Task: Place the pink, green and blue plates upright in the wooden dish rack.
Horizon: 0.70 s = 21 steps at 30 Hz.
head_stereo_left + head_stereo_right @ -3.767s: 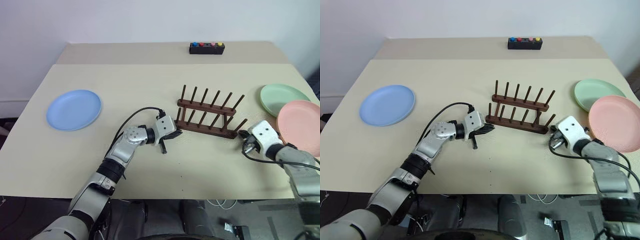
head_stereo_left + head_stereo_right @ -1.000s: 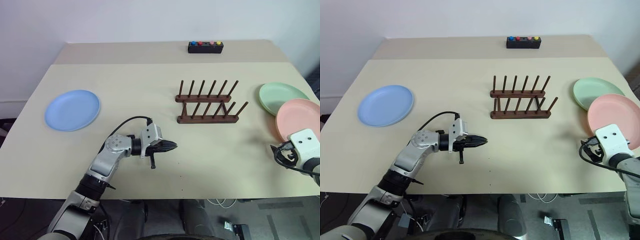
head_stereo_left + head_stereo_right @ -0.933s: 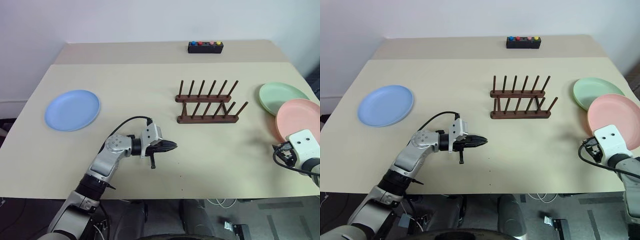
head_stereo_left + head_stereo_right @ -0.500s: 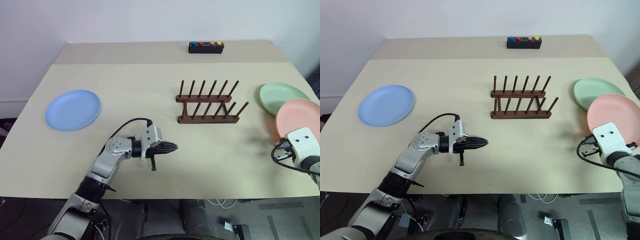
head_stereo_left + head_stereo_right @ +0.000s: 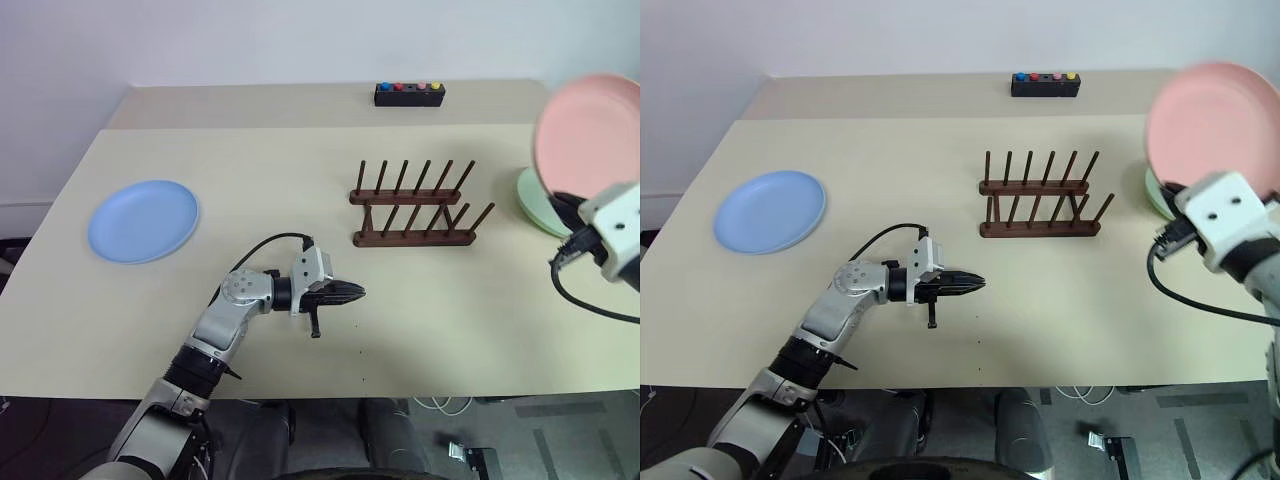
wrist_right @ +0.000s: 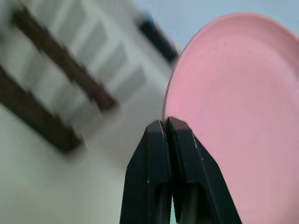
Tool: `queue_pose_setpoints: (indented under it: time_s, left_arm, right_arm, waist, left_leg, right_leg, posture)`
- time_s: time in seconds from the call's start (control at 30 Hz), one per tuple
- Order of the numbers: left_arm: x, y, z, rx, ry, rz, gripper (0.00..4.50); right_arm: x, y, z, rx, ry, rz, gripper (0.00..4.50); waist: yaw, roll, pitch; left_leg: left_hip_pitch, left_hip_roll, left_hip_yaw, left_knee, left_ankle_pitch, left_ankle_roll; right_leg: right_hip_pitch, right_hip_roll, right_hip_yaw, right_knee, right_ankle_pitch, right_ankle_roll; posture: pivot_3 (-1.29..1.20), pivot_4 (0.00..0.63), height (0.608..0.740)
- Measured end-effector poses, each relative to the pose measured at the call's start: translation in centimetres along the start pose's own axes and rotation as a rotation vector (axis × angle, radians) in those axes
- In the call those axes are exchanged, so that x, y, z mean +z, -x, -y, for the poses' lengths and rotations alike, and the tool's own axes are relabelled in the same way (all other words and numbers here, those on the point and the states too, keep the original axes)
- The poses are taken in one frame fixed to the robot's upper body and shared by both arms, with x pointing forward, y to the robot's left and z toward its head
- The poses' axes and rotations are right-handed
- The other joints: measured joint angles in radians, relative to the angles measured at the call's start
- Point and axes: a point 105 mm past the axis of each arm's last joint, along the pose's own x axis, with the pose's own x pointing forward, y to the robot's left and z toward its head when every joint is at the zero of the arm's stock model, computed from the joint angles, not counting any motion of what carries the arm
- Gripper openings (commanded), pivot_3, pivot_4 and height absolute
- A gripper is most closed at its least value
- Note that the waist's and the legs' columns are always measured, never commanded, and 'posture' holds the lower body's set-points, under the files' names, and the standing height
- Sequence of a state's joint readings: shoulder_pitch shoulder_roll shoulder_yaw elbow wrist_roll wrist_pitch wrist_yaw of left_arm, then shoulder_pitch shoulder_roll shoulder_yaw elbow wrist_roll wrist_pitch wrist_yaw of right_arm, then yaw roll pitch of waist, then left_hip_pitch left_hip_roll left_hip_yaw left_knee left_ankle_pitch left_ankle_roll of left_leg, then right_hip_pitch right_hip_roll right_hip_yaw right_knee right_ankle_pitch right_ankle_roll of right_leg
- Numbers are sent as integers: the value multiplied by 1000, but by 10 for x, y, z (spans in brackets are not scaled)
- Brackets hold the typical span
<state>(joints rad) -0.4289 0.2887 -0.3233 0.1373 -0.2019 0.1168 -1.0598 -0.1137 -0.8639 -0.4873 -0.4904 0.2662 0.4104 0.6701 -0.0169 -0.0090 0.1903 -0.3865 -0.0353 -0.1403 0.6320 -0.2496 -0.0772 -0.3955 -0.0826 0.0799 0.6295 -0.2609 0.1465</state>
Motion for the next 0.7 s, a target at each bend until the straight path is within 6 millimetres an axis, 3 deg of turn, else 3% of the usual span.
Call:
queue_pose_setpoints:
  time_s: [0.27,0.53,0.7]
  left_arm:
    - [-2,3,-4,34,-2,-14,140]
    - [-2,9,-2,72,-5,-23,140]
    - [-1,11,-2,82,-10,-26,140]
  right_arm:
    - [35,-29,2,170,-312,271,33]
    - [30,-32,5,370,-742,382,33]
    - [31,-28,18,401,-857,446,33]
  waist:
    - [3,-1,1]
    - [3,0,1]
    - [2,0,1]
  left_leg:
    - [-2,0,-1,0,0,0]
    - [-3,0,-1,-1,0,0]
    - [-2,0,-1,-1,0,0]
  right_leg:
    - [-1,0,-1,-1,0,0]
    - [-2,0,0,0,0,0]
    - [-2,0,0,0,0,0]
  posture:
    - [0,150,740]
    - [0,150,740]
    - [0,150,740]
